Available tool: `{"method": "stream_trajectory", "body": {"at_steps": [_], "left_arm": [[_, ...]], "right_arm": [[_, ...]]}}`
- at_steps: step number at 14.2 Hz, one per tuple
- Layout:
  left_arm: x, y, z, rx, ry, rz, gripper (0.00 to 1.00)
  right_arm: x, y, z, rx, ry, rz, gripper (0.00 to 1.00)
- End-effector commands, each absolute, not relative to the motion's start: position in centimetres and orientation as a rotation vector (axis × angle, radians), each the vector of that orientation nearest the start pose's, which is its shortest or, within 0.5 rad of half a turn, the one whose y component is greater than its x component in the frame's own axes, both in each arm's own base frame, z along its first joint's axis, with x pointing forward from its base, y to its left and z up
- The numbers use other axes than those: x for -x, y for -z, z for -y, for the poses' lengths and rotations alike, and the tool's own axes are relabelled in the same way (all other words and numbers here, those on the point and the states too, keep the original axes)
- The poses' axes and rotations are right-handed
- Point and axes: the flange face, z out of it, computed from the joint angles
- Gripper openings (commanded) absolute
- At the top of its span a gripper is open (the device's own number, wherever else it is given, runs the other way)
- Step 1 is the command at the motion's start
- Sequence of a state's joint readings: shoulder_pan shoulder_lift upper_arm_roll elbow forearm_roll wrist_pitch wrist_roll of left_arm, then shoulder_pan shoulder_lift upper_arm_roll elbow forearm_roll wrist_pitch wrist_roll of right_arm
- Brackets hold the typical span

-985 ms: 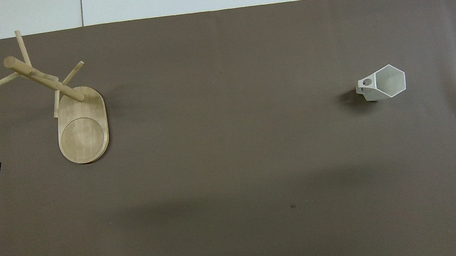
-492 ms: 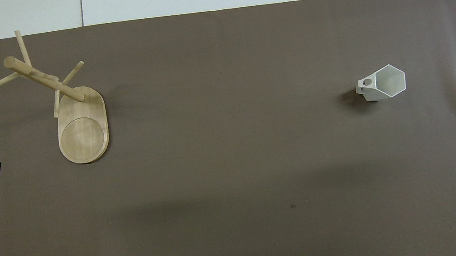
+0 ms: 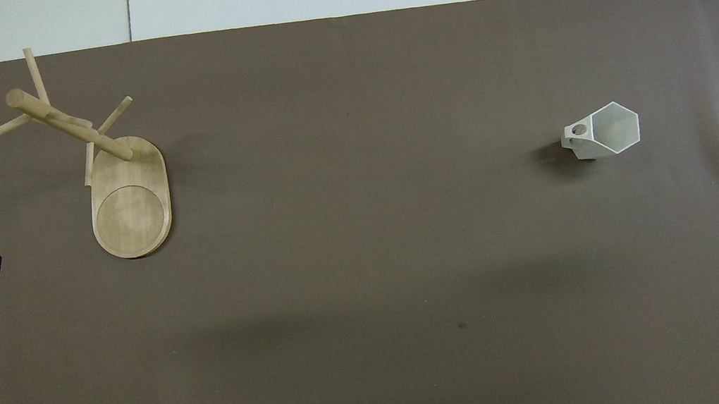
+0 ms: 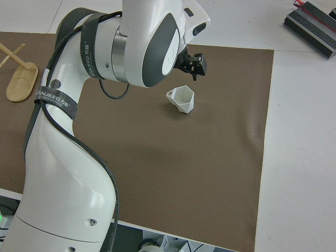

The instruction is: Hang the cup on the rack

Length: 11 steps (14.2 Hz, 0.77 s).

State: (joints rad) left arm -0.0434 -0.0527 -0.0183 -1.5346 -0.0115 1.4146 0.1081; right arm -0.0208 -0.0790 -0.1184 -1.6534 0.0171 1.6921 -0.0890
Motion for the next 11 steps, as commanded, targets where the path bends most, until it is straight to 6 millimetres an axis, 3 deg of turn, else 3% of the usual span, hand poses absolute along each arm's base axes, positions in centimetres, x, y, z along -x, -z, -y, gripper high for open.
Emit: {"method": "stream_trajectory", "body": {"at_steps": [1, 6, 11], "left_arm": [[-51.2, -65.8, 3.1, 3.145, -0.108, -0.254, 1.00], [-51.2, -65.7, 3.1, 3.145, -0.111, -0.254, 1.00], [-51.2, -65.7, 3.1, 3.145, -0.111, -0.254, 1.00]], "right_arm": [[-53.6, -63.6, 7.9, 3.143, 0.231, -0.032, 1.00], [-54.2, -62.8, 8.2, 3.146, 0.284, -0.008, 1.00], [-56.0, -59.6, 8.9, 3.153, 0.264, 0.016, 1.00]]}}
